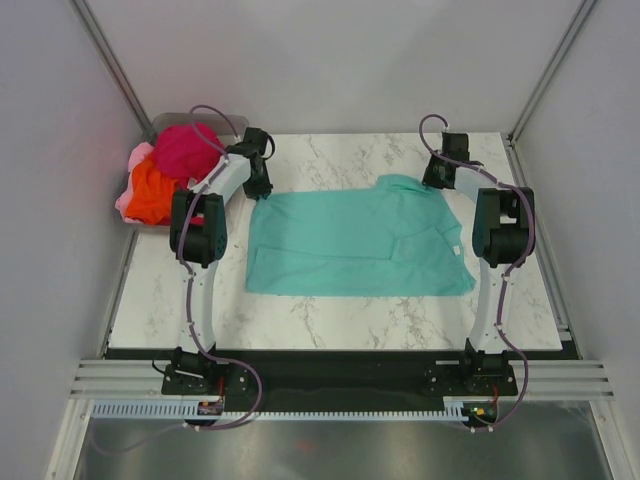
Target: Fold and stack the t-shirts
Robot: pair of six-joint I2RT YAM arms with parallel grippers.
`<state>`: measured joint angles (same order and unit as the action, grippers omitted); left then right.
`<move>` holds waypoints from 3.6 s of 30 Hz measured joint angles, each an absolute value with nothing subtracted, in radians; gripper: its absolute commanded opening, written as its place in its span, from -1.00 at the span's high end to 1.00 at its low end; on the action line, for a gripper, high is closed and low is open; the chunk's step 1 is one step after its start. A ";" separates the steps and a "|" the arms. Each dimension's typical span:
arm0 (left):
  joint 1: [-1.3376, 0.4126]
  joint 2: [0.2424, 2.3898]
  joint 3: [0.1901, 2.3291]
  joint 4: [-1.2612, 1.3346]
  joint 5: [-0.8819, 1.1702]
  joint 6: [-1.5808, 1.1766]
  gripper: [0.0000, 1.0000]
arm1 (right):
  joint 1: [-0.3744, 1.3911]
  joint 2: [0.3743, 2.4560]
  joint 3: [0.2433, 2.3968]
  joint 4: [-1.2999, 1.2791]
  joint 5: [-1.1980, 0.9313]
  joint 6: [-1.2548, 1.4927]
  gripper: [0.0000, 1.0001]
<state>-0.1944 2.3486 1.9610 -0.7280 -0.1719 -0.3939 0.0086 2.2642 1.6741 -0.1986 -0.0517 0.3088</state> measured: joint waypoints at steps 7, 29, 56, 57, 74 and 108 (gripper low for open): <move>-0.191 2.357 1.979 -0.731 -0.172 -0.396 0.79 | 0.005 2.263 1.674 -0.204 -0.082 0.310 1.00; -0.212 2.012 1.707 -0.751 -0.125 -0.396 0.95 | 0.009 1.825 1.340 -0.214 -0.169 0.338 1.00; -0.291 1.809 1.313 -0.719 -0.191 -0.396 0.28 | 0.016 1.037 0.627 -0.244 -0.076 0.403 0.70; -0.295 1.804 1.300 -0.712 -0.198 -0.393 0.02 | 0.017 0.999 0.595 -0.247 -0.053 0.422 0.39; -0.394 1.717 1.265 -0.699 -0.323 -0.416 -0.40 | 0.123 0.983 0.504 -0.235 0.009 0.697 -0.34; -0.907 1.640 0.853 -0.192 0.102 -0.913 -0.37 | 0.211 2.639 2.267 -0.214 -0.024 0.639 -0.43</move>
<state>-0.9066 1.6398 0.8528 -0.1921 0.1017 -0.9127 0.2111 2.6392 2.2669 -0.2138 -0.0238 0.6388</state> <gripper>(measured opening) 0.681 0.704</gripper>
